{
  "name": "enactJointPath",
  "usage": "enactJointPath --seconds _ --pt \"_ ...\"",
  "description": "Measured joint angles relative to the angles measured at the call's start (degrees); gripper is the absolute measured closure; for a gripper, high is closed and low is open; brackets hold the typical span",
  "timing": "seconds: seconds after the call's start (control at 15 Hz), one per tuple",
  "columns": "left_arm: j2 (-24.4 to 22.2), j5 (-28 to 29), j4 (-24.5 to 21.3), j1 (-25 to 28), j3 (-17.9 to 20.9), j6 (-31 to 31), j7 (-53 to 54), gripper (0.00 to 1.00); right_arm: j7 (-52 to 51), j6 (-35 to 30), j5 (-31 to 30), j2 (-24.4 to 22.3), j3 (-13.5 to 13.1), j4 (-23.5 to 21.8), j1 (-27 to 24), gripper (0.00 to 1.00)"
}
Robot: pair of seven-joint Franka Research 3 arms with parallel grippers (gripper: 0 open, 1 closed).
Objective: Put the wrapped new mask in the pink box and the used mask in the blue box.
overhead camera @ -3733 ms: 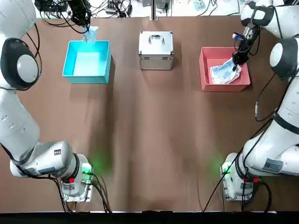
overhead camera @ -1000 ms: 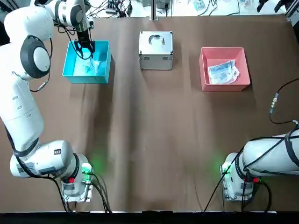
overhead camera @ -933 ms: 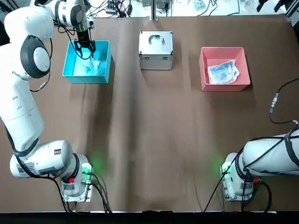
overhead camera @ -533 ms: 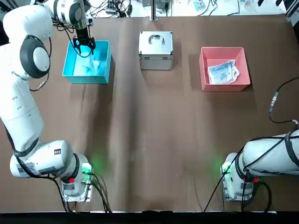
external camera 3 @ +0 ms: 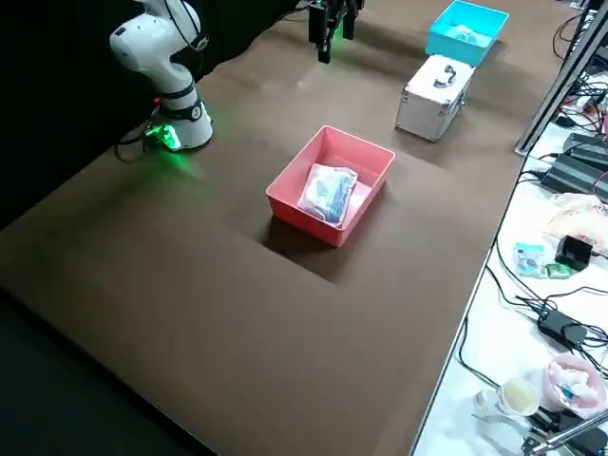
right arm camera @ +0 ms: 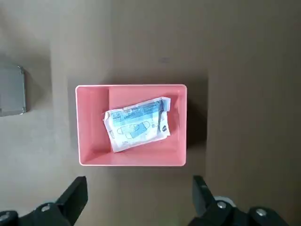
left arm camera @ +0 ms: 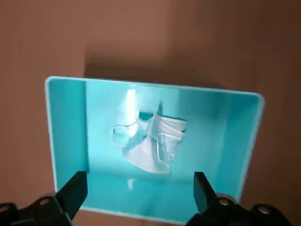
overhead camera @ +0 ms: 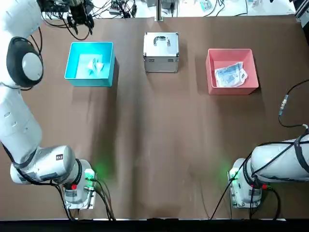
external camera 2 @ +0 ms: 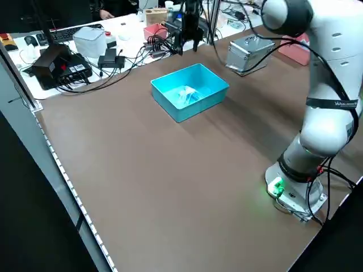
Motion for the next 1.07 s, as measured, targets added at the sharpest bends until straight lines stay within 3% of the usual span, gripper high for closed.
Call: enactJointPath --seconds 0.2,0.27,0.53,1.07 --pt "-6.36 -2.20 0.41 0.01 -0.02 -3.03 -0.01 0.00 0.00 -0.04 -0.04 0.00 0.00 0.21 0.00 0.02" --pt "-10.51 -4.21 0.58 0.01 -0.03 -5.44 -0.05 0.00 0.00 -0.12 -0.05 0.00 0.00 0.23 0.00 0.02" --pt "-16.82 -7.08 0.61 -0.02 -0.23 -9.83 -0.32 0.00 0.00 -0.30 -0.06 0.00 0.00 0.24 0.00 0.02" --pt "-18.20 -8.18 1.11 0.09 -0.09 -11.92 -0.46 0.00 0.00 -1.21 -0.09 0.00 0.00 0.25 -0.01 0.02"
